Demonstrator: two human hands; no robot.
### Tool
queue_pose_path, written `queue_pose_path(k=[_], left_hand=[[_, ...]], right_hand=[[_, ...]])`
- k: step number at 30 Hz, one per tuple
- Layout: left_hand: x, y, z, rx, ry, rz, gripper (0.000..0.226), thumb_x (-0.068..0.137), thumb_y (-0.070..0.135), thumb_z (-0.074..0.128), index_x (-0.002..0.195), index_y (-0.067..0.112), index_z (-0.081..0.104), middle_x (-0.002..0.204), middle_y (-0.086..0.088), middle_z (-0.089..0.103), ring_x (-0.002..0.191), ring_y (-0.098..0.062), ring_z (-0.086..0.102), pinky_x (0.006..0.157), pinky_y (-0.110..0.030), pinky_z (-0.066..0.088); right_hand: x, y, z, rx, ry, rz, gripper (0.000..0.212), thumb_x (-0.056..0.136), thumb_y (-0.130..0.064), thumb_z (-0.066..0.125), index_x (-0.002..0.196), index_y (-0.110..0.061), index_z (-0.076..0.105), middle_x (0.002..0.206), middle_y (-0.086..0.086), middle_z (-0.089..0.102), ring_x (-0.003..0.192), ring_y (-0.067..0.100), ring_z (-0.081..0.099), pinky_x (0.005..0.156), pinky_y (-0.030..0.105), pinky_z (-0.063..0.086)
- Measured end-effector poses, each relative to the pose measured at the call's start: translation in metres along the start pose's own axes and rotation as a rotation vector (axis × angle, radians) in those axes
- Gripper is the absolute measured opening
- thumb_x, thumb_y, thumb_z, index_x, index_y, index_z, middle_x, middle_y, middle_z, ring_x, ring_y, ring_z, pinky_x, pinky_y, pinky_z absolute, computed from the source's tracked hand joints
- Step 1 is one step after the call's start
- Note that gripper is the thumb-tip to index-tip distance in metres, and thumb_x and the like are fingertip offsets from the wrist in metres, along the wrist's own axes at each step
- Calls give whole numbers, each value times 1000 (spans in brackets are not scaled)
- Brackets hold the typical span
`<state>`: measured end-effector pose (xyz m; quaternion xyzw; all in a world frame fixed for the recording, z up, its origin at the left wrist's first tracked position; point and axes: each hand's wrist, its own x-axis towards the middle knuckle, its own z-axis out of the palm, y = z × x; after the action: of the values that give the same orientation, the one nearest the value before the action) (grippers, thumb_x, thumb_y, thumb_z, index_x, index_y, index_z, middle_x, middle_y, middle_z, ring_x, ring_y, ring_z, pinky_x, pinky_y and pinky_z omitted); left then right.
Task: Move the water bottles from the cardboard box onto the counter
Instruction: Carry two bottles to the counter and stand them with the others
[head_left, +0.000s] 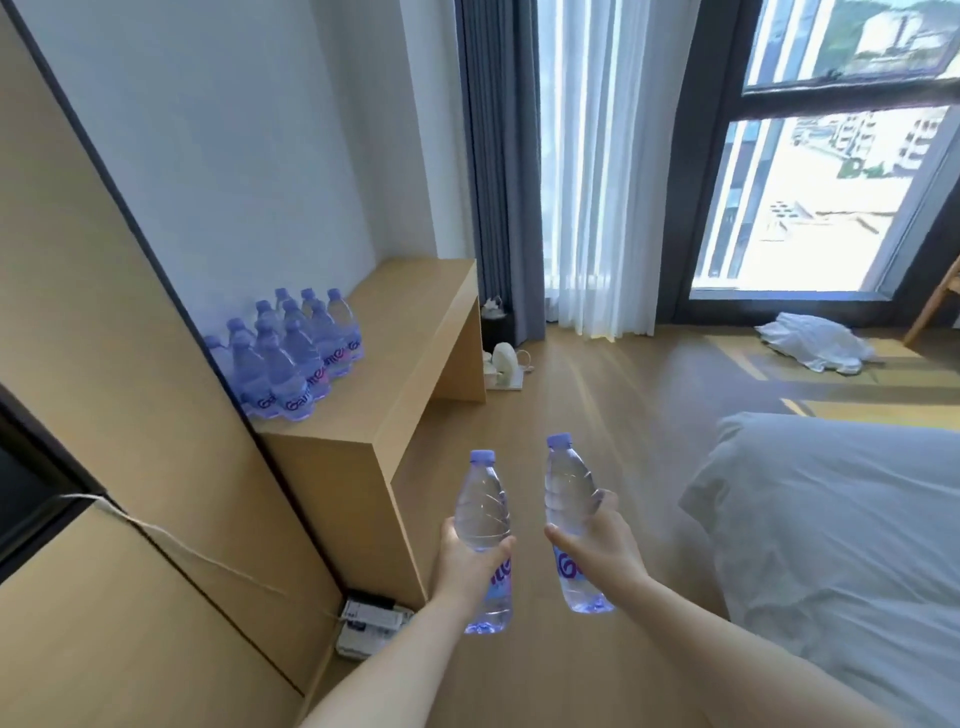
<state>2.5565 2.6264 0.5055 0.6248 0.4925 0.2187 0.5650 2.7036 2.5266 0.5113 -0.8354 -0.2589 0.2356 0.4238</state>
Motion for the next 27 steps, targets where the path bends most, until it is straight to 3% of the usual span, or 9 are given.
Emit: queue_pose_path(k=[4,7,9,12,14,20,23,27], left_hand=[[70,28,-4,7,34,-20,55,75,31,81,113,27,41,94,17,60,86,-3,59,80,-27,47],[133,41,-11,10,54,-30,55,75,31,80,109,33,36,97,18,58,84,4,54,70,-21,43],[180,47,-18,11,89,-45,55,74,33,80,113,28,41,104,11,62,88,0,58,69,-20,44],[253,56,-29,83,146,-76,63,70,45,79,117,27,40,105,9,61,95,-15,62,87,-38,52],[302,67,-38,96,160,-96,67,69,48,78,118,28,38,101,11,60,96,-18,62,91,-41,50],[425,119,-58,78,200,-94,64,70,46,77,117,25,38,103,4,62,92,-19,63,87,-39,52],[471,137,-61,35,206,-78,60,71,43,78,114,24,41,102,4,63,90,-18,64,85,-39,53],[529,148,-62,-35,223,-88,60,66,47,78,110,25,43,98,5,65,88,-15,65,82,-39,55]], right_hand=[[85,-33,12,30,-54,-7,56,73,-38,74,107,-22,33,104,0,60,90,21,61,70,32,44],[146,-50,35,20,-135,-26,56,70,-40,73,108,-26,33,101,-5,59,89,18,61,71,32,47],[189,-63,53,21,-179,-50,58,69,-41,73,109,-28,33,99,-9,58,89,15,61,72,32,48],[255,-86,83,47,-213,-78,58,71,-39,74,111,-27,33,98,-12,56,90,13,61,72,30,48],[299,-106,99,40,-222,-89,58,72,-39,74,112,-26,33,97,-11,56,90,12,60,71,29,48],[411,-171,128,68,-204,-95,62,73,-42,74,114,-25,31,97,-9,54,86,9,57,59,21,41],[459,-192,142,24,-234,-124,61,72,-43,74,111,-28,30,97,-9,54,85,9,58,60,24,43],[524,-217,165,-13,-290,-153,57,74,-41,74,109,-27,31,91,-13,52,79,-1,54,56,20,40]])
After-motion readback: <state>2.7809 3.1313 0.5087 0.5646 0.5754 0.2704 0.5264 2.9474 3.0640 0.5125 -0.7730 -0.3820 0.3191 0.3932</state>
